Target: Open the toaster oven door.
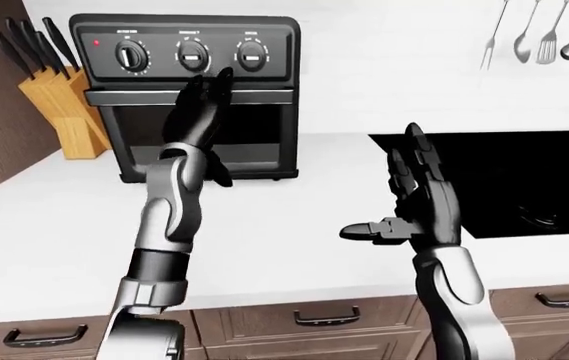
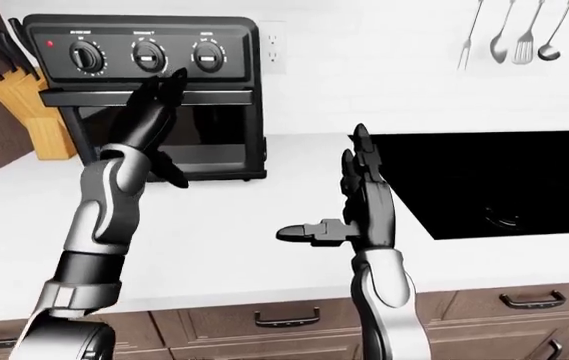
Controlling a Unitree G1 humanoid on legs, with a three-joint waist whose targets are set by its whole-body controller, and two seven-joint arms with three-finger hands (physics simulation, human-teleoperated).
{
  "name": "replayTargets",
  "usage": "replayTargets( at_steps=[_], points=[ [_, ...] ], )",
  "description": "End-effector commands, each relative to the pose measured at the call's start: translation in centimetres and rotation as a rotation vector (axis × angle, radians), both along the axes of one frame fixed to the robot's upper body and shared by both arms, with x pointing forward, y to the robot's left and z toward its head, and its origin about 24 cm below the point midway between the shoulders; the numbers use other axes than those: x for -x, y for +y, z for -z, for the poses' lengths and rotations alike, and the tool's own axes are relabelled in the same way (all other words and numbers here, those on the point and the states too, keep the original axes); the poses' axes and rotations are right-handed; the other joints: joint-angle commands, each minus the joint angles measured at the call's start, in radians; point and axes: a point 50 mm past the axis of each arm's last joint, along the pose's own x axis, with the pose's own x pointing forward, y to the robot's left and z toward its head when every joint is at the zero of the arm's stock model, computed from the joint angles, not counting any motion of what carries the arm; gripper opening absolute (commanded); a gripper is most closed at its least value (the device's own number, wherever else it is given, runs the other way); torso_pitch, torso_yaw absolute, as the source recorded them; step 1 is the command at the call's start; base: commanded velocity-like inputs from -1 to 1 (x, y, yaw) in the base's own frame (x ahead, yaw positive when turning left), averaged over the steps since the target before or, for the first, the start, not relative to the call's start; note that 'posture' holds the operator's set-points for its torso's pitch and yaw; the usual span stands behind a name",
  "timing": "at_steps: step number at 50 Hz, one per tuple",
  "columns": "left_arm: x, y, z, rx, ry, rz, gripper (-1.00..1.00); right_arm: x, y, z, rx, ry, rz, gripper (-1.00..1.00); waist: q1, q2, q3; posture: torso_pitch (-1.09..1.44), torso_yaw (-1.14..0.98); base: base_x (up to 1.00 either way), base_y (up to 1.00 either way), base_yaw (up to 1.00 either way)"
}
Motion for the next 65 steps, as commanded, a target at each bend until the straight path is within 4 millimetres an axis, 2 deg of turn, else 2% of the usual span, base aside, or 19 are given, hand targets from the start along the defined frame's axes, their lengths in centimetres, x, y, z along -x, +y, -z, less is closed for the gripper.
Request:
replayTargets(
  at_steps=[1,5,17,32,34,38,40,43,45,48,49,53,54,65],
  points=[
    [-0.5,0.2,-2.1,-0.034,-0.088,-0.011,1.0,0.2,0.2,-1.5,0.0,-0.083,-0.006,1.0,0.0,0.002,-0.009,-0.38,0.0,0.0,0.0,0.0],
    [-1.1,0.6,-2.4,-0.046,-0.086,-0.021,1.0,0.1,0.1,-1.5,-0.001,-0.083,-0.003,1.0,-0.003,0.003,-0.01,-0.38,0.0,0.0,0.0,0.0],
    [-3.9,1.6,-1.0,-0.084,0.002,-0.073,1.0,-0.4,-0.1,-1.0,-0.006,-0.081,0.002,1.0,0.006,0.001,-0.002,-0.38,0.0,0.0,0.0,0.0],
    [-4.3,1.8,-1.1,-0.081,0.002,-0.078,1.0,-0.5,0.0,-0.9,-0.004,-0.078,0.002,1.0,0.002,0.006,0.017,-0.38,0.0,0.0,0.0,0.0],
    [-4.3,1.7,-1.2,-0.085,0.004,-0.078,0.84,-0.7,0.0,-0.6,-0.004,-0.077,0.002,1.0,0.002,0.007,0.018,-0.38,0.0,0.0,0.0,0.0],
    [-4.3,1.7,-1.3,-0.088,0.007,-0.079,0.77,-0.6,0.0,-0.8,-0.005,-0.078,0.002,1.0,0.004,0.006,0.017,-0.38,0.0,0.0,0.0,0.0],
    [-4.3,1.8,-1.2,-0.09,0.011,-0.08,0.91,-0.5,0.0,-0.8,-0.005,-0.078,0.003,1.0,0.004,0.006,0.017,-0.38,0.0,0.0,0.0,0.0],
    [-4.4,1.8,-1.1,-0.094,0.015,-0.081,0.8,-0.6,0.0,-0.7,-0.006,-0.078,0.003,1.0,0.005,0.007,0.015,-0.38,0.0,0.0,0.0,0.0],
    [-4.4,1.9,-1.1,-0.094,0.018,-0.082,0.61,-0.7,-0.1,-0.7,-0.005,-0.079,0.003,1.0,0.005,0.008,0.013,-0.38,0.0,0.0,0.0,0.0],
    [-4.4,1.9,-1.1,-0.094,0.019,-0.082,0.55,-0.7,-0.1,-0.7,-0.006,-0.079,0.003,1.0,0.005,0.007,0.01,-0.38,0.0,0.0,0.0,0.0],
    [-4.3,2.0,-1.0,-0.095,0.023,-0.082,0.25,-0.6,0.0,-0.7,-0.006,-0.079,0.003,1.0,0.005,0.007,0.009,-0.38,0.0,0.0,0.0,0.0],
    [-4.3,2.0,-1.0,-0.096,0.025,-0.082,0.23,-0.5,0.0,-0.8,-0.006,-0.079,0.003,1.0,0.004,0.009,0.005,-0.38,0.0,0.0,0.0,0.0],
    [-4.3,2.0,-0.8,-0.099,0.029,-0.081,-0.04,-0.1,0.1,-1.2,-0.006,-0.08,0.003,1.0,0.004,0.01,0.004,-0.38,0.0,0.0,0.0,0.0],
    [-3.9,2.1,0.3,-0.103,0.042,-0.081,-0.36,-0.4,-0.2,-0.9,-0.008,-0.081,0.007,1.0,0.001,0.013,-0.009,-0.38,0.0,0.0,0.0,0.0]
  ],
)
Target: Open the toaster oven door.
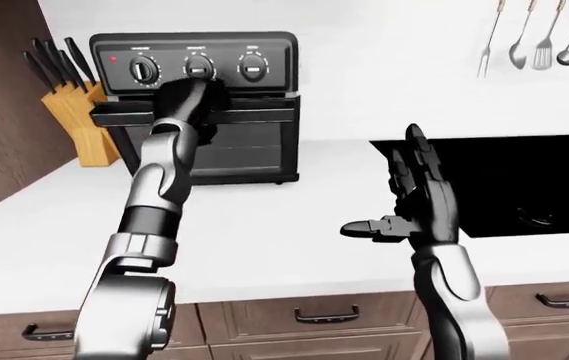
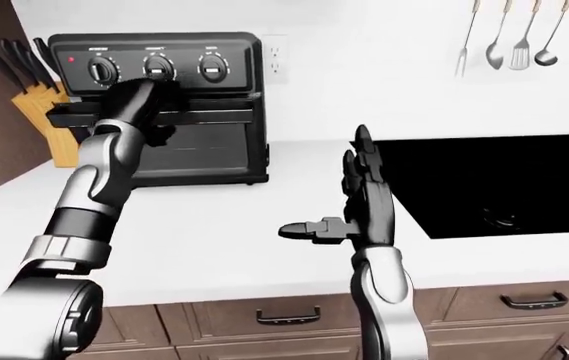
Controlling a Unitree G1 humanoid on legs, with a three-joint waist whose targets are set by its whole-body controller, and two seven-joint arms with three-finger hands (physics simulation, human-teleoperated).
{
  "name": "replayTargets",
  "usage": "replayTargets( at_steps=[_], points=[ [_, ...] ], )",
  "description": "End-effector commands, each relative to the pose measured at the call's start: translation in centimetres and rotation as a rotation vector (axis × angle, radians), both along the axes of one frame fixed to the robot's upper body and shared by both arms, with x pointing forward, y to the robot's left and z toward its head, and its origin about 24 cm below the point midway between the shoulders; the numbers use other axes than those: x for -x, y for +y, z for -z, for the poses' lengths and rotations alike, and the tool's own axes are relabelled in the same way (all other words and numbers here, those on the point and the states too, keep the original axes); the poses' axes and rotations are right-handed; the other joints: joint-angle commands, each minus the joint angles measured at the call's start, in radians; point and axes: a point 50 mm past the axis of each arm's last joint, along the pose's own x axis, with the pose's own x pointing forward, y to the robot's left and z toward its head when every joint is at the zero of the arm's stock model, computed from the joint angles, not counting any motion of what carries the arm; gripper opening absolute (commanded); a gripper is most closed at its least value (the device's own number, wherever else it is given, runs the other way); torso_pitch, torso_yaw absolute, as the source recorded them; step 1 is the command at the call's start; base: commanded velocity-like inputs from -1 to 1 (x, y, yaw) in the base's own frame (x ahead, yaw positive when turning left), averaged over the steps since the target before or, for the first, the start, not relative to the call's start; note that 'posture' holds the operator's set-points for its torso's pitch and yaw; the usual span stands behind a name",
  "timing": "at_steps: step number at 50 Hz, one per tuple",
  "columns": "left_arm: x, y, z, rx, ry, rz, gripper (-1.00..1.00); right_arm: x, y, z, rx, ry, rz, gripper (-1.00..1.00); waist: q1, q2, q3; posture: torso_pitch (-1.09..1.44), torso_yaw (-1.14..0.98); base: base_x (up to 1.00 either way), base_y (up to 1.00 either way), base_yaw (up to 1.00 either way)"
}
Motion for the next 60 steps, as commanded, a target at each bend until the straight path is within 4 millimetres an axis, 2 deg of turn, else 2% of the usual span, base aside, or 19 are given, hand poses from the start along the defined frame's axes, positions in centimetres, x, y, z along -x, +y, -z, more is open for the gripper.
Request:
replayTargets(
  at_steps=[1,9,20,25,30,41,44,49,52,60],
  points=[
    [-0.1,0.3,1.8,-0.026,0.113,-0.013,-0.37,0.1,0.1,-1.4,0.002,-0.083,-0.005,1.0,-0.002,-0.005,0.012,-0.38,0.0,0.0,0.0,0.0],
    [1.3,0.7,2.6,-0.002,0.105,-0.021,-0.5,0.3,0.0,-1.7,0.0,-0.085,0.0,1.0,-0.001,-0.001,0.015,-0.38,0.0,0.0,0.0,0.0],
    [4.1,0.2,1.5,0.011,0.06,-0.003,-0.52,0.1,-0.2,-1.5,-0.001,-0.086,0.005,1.0,-0.006,0.004,0.015,-0.38,0.0,0.0,0.0,0.0],
    [5.2,0.0,1.5,0.016,0.052,0.006,-0.62,0.1,-0.2,-1.5,-0.001,-0.087,0.006,1.0,-0.007,0.003,0.012,-0.38,0.0,0.0,0.0,0.0],
    [6.5,-0.1,1.9,0.033,0.051,0.017,-0.7,0.3,-0.2,-1.6,-0.002,-0.088,0.006,1.0,-0.01,0.004,0.006,-0.38,0.0,0.0,0.0,0.0],
    [9.1,-0.2,2.5,0.055,0.047,0.025,-0.74,0.4,-0.2,-1.8,-0.003,-0.089,0.008,1.0,-0.029,0.014,-0.001,-0.38,0.0,0.0,0.0,0.0],
    [9.7,-0.3,3.2,0.049,0.062,0.032,-0.76,0.4,-0.2,-1.7,-0.003,-0.089,0.008,1.0,-0.035,0.017,-0.001,-0.38,0.0,0.0,0.0,0.0],
    [10.4,-0.4,4.1,0.053,0.089,0.04,-0.74,0.5,-0.2,-1.8,-0.004,-0.088,0.009,1.0,-0.044,0.021,-0.004,-0.38,0.0,0.0,0.0,0.0],
    [10.8,-0.4,4.2,0.057,0.093,0.042,-0.65,0.6,-0.3,-1.9,-0.005,-0.089,0.01,1.0,-0.047,0.024,-0.005,-0.38,0.0,0.0,0.0,0.0],
    [12.1,-0.2,5.2,0.059,0.114,0.044,-0.24,0.4,-0.3,-1.8,-0.006,-0.088,0.011,1.0,-0.05,0.026,-0.003,-0.38,0.0,0.0,0.0,0.0]
  ],
)
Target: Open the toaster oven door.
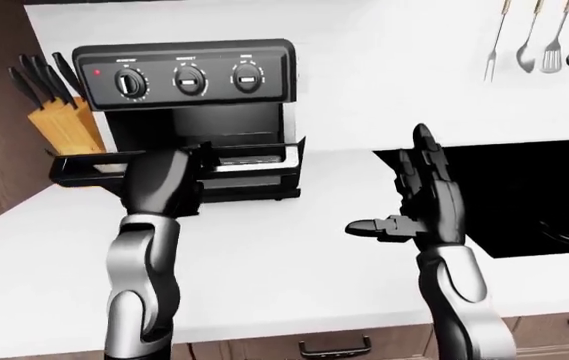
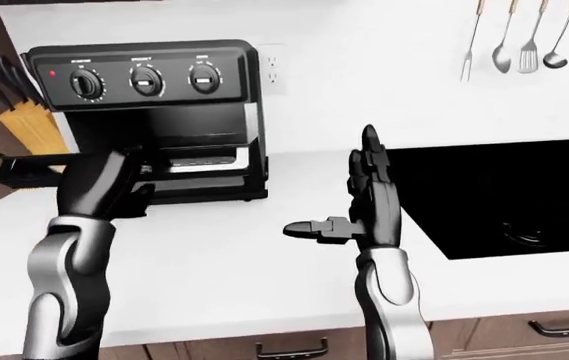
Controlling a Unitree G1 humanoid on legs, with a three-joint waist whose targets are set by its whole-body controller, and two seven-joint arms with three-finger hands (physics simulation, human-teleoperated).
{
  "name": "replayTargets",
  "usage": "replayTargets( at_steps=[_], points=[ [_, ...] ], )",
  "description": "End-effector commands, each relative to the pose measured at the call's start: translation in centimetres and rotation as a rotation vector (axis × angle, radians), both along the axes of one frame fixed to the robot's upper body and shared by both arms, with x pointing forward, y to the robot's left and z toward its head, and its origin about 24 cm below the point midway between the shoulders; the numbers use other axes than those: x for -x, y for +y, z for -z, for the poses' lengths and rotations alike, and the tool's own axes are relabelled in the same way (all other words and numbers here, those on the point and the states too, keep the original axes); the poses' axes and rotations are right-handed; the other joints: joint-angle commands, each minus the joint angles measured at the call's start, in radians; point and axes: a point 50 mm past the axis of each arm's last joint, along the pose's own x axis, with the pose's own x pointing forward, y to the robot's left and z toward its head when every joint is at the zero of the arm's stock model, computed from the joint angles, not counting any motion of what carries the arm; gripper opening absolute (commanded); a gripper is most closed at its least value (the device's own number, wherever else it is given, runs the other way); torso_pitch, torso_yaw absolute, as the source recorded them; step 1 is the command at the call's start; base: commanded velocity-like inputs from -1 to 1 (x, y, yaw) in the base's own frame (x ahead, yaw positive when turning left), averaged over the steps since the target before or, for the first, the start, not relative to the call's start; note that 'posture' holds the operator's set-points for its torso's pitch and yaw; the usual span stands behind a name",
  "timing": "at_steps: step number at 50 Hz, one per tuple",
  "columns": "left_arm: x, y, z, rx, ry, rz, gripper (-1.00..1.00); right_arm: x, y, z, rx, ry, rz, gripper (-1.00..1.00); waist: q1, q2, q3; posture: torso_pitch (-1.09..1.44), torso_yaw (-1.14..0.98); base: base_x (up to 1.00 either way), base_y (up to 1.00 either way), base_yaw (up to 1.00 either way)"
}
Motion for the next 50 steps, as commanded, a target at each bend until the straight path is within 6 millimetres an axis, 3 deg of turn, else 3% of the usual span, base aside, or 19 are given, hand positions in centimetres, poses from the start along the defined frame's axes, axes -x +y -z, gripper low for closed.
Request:
replayTargets(
  at_steps=[1,21,40,48,49,50],
  points=[
    [-0.4,-0.6,1.7,0.046,0.146,0.073,-0.24,0.1,0.3,-1.6,0.002,-0.087,-0.012,1.0,-0.005,-0.009,0.011,-0.38,0.0,0.0,0.0,0.0],
    [2.2,-0.4,3.0,0.047,0.176,0.076,-0.21,0.3,0.3,-1.8,0.001,-0.088,-0.008,1.0,0.028,-0.033,0.031,-0.38,0.0,0.0,0.0,0.0],
    [4.6,-0.3,3.8,0.057,0.194,0.078,-0.12,0.3,0.3,-1.7,0.0,-0.087,-0.007,1.0,0.047,-0.04,0.021,-0.38,0.0,0.0,0.0,0.0],
    [6.8,-0.6,4.0,0.067,0.185,0.091,-0.09,0.3,0.3,-1.6,-0.001,-0.088,-0.006,1.0,0.046,-0.038,0.015,-0.38,0.0,0.0,0.0,0.0],
    [6.9,-0.7,4.0,0.067,0.186,0.094,-0.04,0.3,0.3,-1.6,-0.001,-0.088,-0.007,1.0,0.045,-0.038,0.015,-0.38,0.0,0.0,0.0,0.0],
    [7.1,-0.8,3.9,0.064,0.189,0.099,0.25,0.4,0.3,-1.7,-0.001,-0.088,-0.007,1.0,0.045,-0.038,0.015,-0.38,0.0,0.0,0.0,0.0]
  ],
)
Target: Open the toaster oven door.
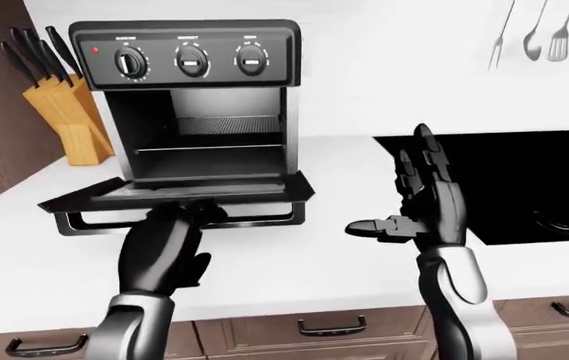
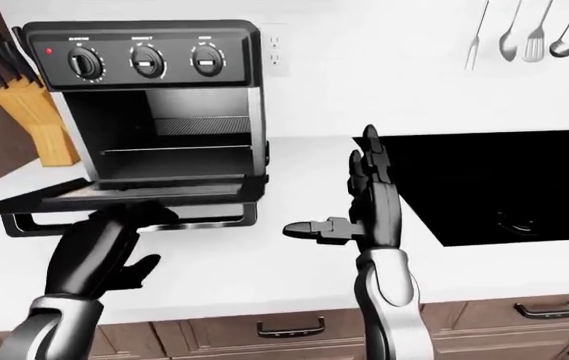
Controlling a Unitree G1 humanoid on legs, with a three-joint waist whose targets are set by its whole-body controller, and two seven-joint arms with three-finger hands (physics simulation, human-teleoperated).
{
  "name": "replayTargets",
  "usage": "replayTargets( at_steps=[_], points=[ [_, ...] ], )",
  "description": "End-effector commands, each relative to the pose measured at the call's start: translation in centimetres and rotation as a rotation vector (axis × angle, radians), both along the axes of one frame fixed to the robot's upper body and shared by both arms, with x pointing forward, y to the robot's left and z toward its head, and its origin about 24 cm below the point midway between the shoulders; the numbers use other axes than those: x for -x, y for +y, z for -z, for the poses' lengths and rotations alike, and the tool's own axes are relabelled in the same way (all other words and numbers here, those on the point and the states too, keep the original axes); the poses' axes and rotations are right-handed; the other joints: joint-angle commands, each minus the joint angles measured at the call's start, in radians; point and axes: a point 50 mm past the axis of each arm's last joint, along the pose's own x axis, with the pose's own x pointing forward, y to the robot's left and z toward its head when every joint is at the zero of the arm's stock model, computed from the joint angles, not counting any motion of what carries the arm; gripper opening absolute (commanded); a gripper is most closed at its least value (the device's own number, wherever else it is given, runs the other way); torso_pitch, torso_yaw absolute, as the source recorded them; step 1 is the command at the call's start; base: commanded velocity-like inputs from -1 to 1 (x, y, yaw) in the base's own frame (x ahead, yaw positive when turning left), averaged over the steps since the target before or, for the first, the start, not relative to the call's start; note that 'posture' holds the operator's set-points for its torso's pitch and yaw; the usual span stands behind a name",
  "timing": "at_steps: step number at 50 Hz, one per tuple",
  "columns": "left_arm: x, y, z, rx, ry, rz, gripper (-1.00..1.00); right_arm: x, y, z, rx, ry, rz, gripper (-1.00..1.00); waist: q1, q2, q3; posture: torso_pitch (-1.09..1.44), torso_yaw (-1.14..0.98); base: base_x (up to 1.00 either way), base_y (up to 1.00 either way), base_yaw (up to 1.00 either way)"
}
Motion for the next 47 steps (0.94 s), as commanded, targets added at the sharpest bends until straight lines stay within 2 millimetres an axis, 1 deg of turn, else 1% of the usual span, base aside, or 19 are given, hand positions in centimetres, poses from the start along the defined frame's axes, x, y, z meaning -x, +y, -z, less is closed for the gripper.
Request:
replayTargets(
  at_steps=[1,4,6,11,15,22,27,35,41,43,44,45,47],
  points=[
    [0.0,-0.5,0.1,0.015,0.037,0.044,0.29,0.2,0.2,-1.6,0.002,-0.086,-0.011,1.0,-0.002,-0.003,0.002,-0.38,0.0,0.0,0.0,0.0],
    [0.0,-0.6,0.0,0.015,0.036,0.047,0.28,0.2,0.2,-1.6,0.002,-0.086,-0.01,1.0,0.001,-0.005,0.004,-0.38,0.0,0.0,0.0,0.0],
    [0.4,-0.6,0.0,0.016,0.038,0.052,0.31,0.2,0.2,-1.6,0.002,-0.086,-0.01,1.0,0.004,-0.006,0.004,-0.38,0.0,0.0,0.0,0.0],
    [1.1,-0.6,-0.2,0.016,0.042,0.053,0.32,0.2,0.2,-1.6,0.001,-0.086,-0.009,1.0,0.005,-0.008,0.007,-0.38,0.0,0.0,0.0,0.0],
    [2.0,-0.6,-0.8,0.017,0.038,0.058,0.33,0.2,0.2,-1.7,0.001,-0.087,-0.008,1.0,0.002,-0.009,0.01,-0.38,0.0,0.0,0.0,0.0],
    [4.2,-0.8,-1.7,0.018,0.026,0.068,0.33,0.1,0.2,-1.5,0.001,-0.086,-0.007,1.0,0.003,-0.011,0.012,-0.38,0.0,0.0,0.0,0.0],
    [5.6,-1.3,-2.4,0.019,0.009,0.082,0.32,0.2,0.2,-1.5,0.001,-0.087,-0.006,1.0,0.005,-0.014,0.013,-0.38,0.0,0.0,0.0,0.0],
    [6.4,-0.6,-4.0,0.011,-0.067,0.072,0.32,0.3,0.2,-1.7,0.001,-0.089,-0.006,1.0,0.009,-0.014,0.014,-0.38,0.0,0.0,0.0,0.0],
    [6.2,0.1,-5.1,0.021,-0.127,0.055,0.31,0.4,0.1,-1.9,0.001,-0.093,-0.005,1.0,0.012,-0.018,0.015,-0.38,0.0,0.0,0.0,0.0],
    [6.0,0.6,-5.8,0.041,-0.166,0.038,0.28,0.4,0.2,-2.0,0.001,-0.093,-0.006,1.0,0.011,-0.018,0.016,-0.38,0.0,0.0,0.0,0.0],
    [5.8,0.9,-6.2,0.064,-0.196,0.03,0.29,0.4,0.2,-2.0,0.001,-0.094,-0.006,1.0,0.011,-0.019,0.016,-0.38,0.0,0.0,0.0,0.0],
    [5.6,1.3,-6.8,0.077,-0.222,0.018,0.4,0.4,0.2,-2.1,0.0,-0.094,-0.006,1.0,0.011,-0.019,0.016,-0.38,0.0,0.0,0.0,0.0],
    [5.2,1.8,-8.1,0.104,-0.262,0.005,0.43,0.5,0.1,-2.4,0.0,-0.099,-0.004,1.0,0.012,-0.018,0.017,-0.38,0.0,0.0,0.0,0.0]
  ],
)
